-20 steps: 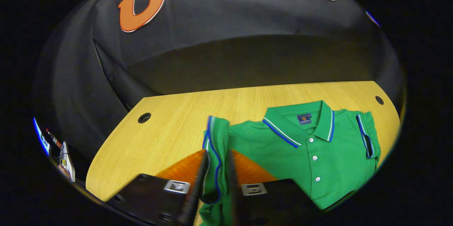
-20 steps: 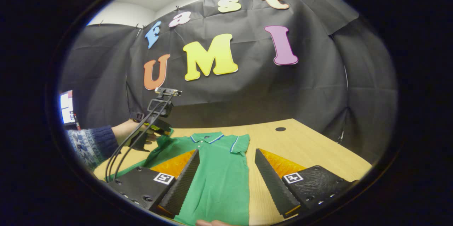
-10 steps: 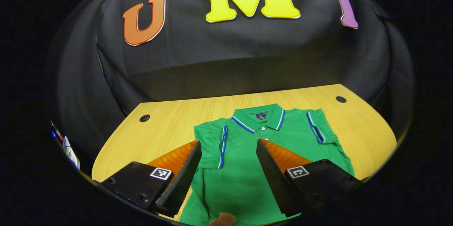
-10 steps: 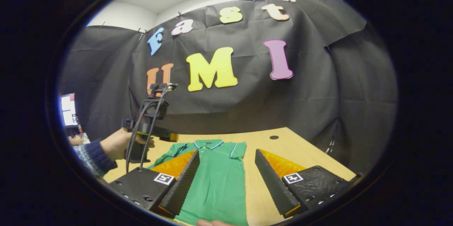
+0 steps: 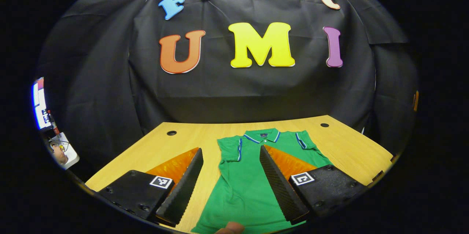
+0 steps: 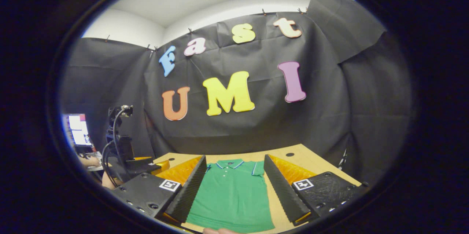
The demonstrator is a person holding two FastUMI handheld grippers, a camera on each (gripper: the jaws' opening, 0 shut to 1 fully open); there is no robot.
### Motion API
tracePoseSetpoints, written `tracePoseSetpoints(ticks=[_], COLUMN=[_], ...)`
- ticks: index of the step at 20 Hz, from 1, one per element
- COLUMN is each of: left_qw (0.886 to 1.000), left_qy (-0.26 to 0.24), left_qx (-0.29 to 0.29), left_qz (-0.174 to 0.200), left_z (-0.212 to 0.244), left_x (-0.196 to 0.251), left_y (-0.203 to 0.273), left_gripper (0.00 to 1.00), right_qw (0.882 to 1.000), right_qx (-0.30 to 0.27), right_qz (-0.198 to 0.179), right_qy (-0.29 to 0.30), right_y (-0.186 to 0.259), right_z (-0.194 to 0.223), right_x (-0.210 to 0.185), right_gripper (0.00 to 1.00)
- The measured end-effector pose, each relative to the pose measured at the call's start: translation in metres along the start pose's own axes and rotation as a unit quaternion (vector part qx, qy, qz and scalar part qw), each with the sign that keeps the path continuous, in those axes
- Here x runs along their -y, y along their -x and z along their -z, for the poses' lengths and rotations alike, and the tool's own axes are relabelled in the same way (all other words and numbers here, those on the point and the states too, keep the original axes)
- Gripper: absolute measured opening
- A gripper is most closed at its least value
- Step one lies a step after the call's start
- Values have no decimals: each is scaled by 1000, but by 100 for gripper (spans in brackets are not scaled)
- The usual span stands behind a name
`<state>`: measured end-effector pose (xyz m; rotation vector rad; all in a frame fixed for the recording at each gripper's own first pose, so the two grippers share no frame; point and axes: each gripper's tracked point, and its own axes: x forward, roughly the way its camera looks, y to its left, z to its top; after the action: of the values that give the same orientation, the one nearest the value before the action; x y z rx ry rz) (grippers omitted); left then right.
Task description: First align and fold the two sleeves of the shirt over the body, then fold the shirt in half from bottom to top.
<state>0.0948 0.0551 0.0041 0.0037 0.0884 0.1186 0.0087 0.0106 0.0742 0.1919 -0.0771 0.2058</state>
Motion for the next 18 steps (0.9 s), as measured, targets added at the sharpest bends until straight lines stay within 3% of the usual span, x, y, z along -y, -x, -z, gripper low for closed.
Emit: tracePoseSetpoints(ticks=[2, 5, 9, 14, 18], left_qw=[999, 999, 999, 998, 995], left_qy=[20, 33, 28, 9, 33], left_qx=[33, 24, -5, -56, -85], left_qz=[-7, 9, 35, 25, 38], left_z=[-5, 15, 63, 138, 174], left_x=[-13, -18, -14, -21, -20], left_y=[22, 43, 67, 69, 69], left_gripper=[100, 100, 100, 100, 100], right_qw=[1000, 998, 997, 989, 984], right_qx=[11, 8, -33, -95, -124], right_qz=[0, 18, 19, 51, 77], right_qy=[18, 57, 70, 104, 100], right_y=[15, 30, 29, 15, 16], right_z=[-5, 15, 76, 165, 216], right_x=[-12, -10, -4, 24, 60], right_gripper=[96, 92, 96, 97, 95])
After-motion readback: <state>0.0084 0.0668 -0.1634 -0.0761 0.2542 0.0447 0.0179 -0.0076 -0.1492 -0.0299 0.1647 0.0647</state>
